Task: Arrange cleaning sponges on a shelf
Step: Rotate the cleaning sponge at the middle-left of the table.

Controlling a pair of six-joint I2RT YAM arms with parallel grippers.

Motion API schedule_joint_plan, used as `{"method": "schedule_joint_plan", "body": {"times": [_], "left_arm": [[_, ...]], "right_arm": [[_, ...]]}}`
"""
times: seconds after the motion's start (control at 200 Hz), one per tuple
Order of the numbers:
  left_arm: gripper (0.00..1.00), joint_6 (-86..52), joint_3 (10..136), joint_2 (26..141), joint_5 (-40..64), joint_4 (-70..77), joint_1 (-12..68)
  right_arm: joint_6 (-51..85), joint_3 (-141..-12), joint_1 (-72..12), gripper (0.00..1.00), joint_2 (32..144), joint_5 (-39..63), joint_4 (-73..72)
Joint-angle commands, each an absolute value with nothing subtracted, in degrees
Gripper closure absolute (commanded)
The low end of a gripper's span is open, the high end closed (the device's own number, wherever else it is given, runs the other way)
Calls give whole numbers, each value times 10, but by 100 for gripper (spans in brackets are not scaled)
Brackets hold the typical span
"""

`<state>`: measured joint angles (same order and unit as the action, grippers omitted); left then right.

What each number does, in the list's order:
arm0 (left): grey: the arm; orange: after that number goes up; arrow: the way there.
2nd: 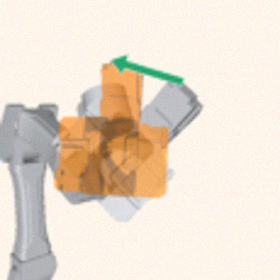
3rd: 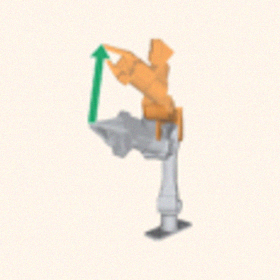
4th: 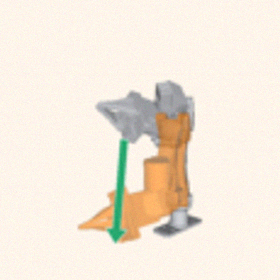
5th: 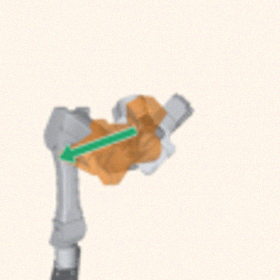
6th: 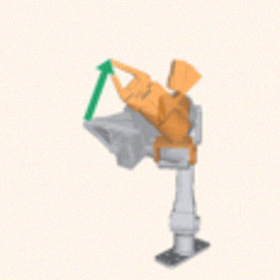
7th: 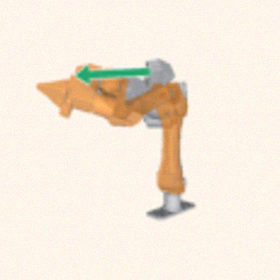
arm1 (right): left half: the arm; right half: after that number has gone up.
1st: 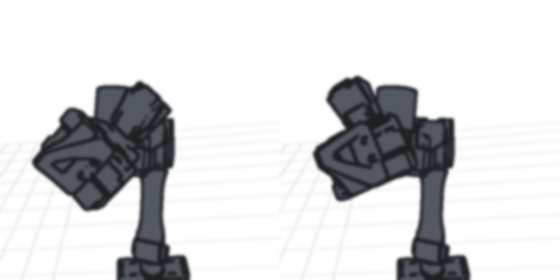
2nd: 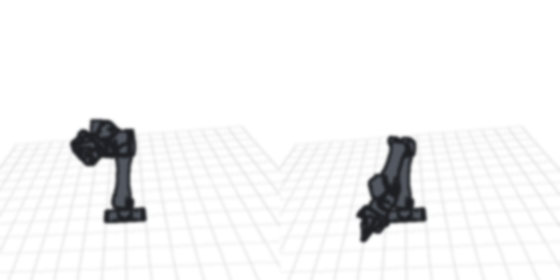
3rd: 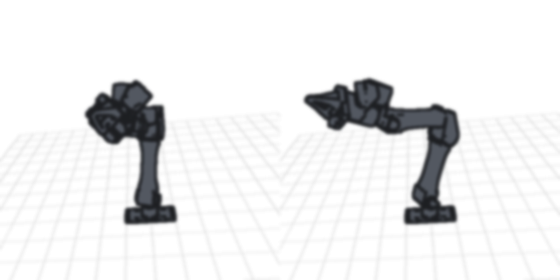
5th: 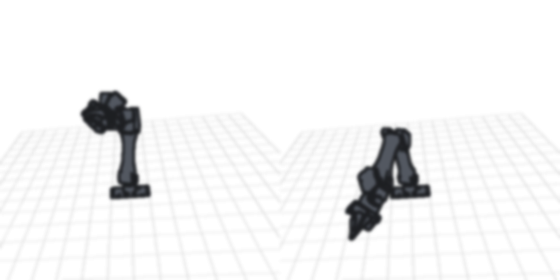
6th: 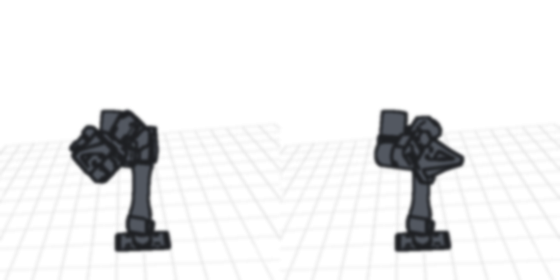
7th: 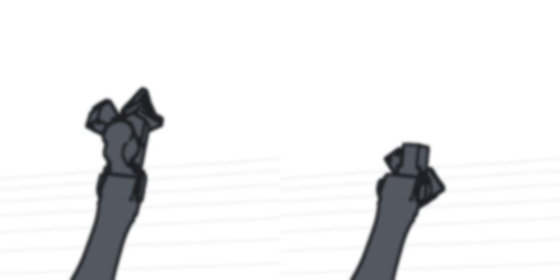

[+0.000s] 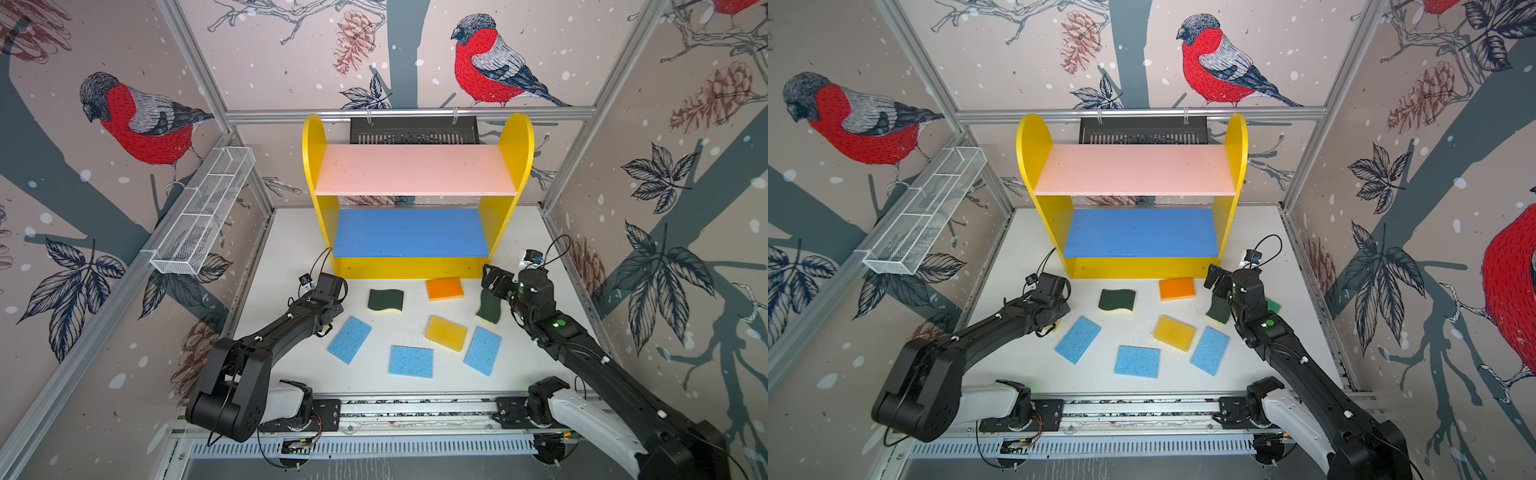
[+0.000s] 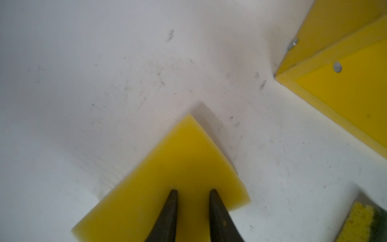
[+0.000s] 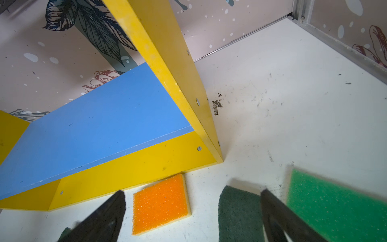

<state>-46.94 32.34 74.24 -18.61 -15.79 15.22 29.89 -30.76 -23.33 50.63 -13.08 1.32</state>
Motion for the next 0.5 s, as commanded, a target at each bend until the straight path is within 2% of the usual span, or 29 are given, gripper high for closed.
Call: {"method": "schedule_joint_plan", "body": {"times": [0.0, 0.495], "left_arm": [[73, -492, 310, 723, -195, -150, 133], [74, -477, 382, 796, -191, -118, 110]], "right_arm": [[292, -305, -238, 0, 511, -136, -4], [266, -307, -247, 0, 529, -123, -11]]}}
